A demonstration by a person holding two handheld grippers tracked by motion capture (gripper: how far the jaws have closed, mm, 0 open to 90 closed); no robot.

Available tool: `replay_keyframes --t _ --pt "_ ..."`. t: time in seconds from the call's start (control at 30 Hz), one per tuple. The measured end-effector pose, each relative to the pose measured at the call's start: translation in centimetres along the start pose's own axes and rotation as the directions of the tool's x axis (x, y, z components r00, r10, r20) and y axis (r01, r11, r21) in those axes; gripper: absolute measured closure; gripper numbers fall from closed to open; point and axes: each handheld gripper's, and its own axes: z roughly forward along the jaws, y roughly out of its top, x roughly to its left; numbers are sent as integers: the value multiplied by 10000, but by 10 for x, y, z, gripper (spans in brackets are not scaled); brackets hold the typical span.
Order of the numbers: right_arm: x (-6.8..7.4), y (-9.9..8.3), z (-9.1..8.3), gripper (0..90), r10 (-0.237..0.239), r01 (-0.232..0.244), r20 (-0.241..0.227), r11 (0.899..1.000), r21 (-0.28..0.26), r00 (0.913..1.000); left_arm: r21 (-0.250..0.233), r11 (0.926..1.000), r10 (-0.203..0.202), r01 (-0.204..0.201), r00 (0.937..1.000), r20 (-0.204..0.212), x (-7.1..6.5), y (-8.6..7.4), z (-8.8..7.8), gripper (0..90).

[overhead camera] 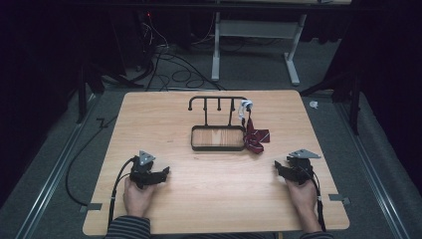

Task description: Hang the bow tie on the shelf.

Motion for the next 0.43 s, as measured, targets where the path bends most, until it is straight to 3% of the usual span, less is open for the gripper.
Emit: replay_keyframes --t 0.43 --pt "0 0 0 424 3 -3 -65 10000 45 10000 2 10000 -2 2 10000 1 0 0 0 229"
